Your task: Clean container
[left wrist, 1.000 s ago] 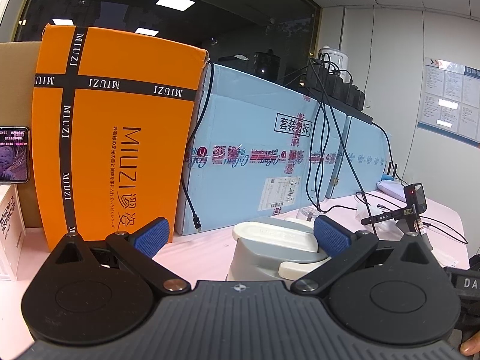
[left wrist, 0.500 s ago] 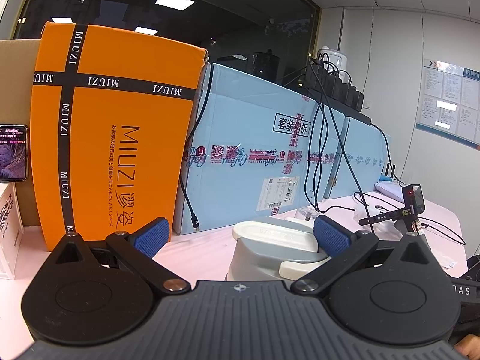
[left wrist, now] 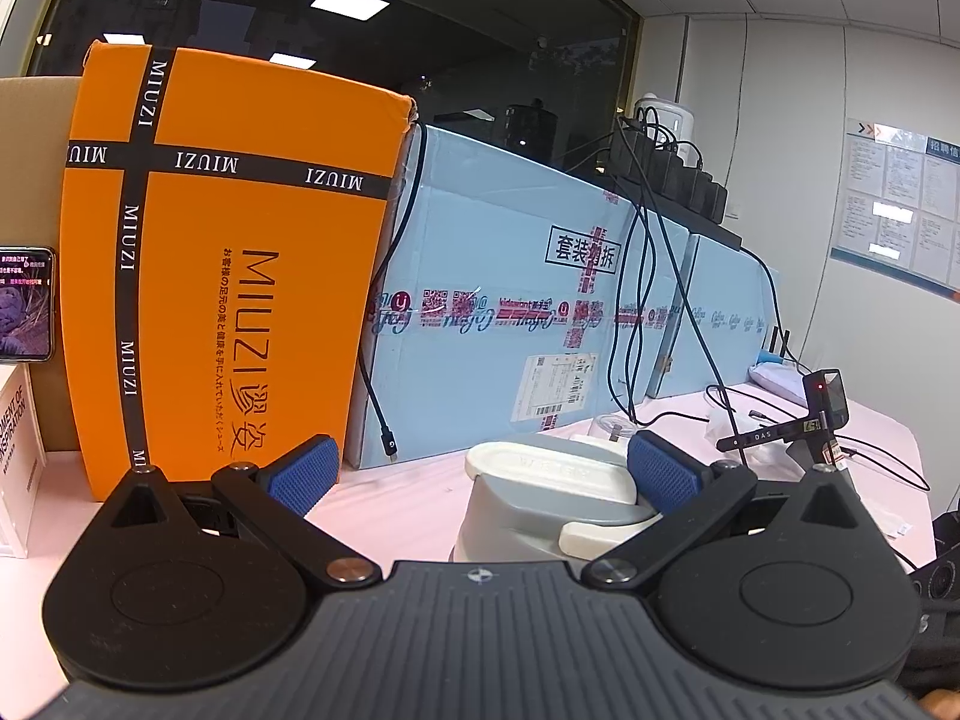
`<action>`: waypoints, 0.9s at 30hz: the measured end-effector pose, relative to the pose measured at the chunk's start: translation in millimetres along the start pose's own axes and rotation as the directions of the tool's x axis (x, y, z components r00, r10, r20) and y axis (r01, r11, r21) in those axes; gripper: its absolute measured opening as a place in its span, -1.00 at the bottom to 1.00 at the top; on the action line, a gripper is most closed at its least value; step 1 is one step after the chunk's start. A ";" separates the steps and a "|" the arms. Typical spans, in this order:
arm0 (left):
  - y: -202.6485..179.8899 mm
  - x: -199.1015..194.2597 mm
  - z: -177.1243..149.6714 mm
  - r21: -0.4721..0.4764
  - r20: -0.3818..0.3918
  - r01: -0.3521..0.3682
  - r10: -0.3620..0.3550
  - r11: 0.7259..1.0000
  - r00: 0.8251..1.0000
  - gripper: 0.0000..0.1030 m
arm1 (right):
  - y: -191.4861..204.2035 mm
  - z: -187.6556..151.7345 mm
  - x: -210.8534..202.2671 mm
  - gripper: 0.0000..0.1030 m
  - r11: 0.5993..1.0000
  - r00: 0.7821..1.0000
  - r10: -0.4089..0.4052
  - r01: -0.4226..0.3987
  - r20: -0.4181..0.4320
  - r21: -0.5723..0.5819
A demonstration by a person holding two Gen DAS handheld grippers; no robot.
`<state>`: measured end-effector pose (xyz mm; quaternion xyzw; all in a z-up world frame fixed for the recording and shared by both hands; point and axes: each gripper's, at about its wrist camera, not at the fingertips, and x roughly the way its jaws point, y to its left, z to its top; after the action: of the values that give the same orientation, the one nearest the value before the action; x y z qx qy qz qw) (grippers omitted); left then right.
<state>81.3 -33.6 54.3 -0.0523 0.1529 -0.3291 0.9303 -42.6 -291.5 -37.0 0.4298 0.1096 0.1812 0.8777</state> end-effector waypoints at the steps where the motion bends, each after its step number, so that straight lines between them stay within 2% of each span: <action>1: -0.2 0.0 -0.1 0.001 0.000 0.000 0.000 1.000 1.000 1.00 | -0.6 -1.2 0.7 -0.64 1.000 1.000 -0.017 0.017 -0.008 -0.005; 5: -0.4 -0.1 -0.1 0.004 0.000 0.003 -0.003 1.000 1.000 1.00 | -3.5 -2.5 2.6 -0.64 0.998 0.998 -0.060 0.060 -0.022 -0.007; 7: -0.8 0.0 -0.1 0.007 0.000 0.005 -0.005 1.000 1.000 1.00 | -2.8 -1.5 0.8 -0.66 0.999 0.999 -0.036 0.036 -0.007 -0.003; 11: -1.7 0.2 -0.5 0.009 -0.001 0.007 -0.007 1.000 1.000 1.00 | 7.1 4.3 -5.5 -0.67 0.998 0.997 0.060 -0.060 0.050 -0.017; 16: -3.2 0.0 -0.5 0.013 0.001 0.003 -0.003 1.000 1.000 1.00 | 20.1 12.1 -5.4 -0.67 0.993 0.991 0.112 -0.109 0.076 -0.035; 20: -0.8 -0.1 -0.2 0.000 0.001 -0.003 0.003 1.000 1.000 1.00 | 22.5 13.4 -3.9 -0.67 0.993 0.990 0.116 -0.113 0.082 -0.036; 27: 0.5 0.1 -0.7 -0.010 0.001 -0.002 0.002 1.000 1.000 1.00 | 16.0 12.9 2.6 -0.67 0.999 0.996 0.041 -0.039 0.079 -0.029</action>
<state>81.5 -33.3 53.5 -0.0569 0.1542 -0.3272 0.9305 -39.3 -290.7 -16.6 0.4265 0.0634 0.1829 0.8835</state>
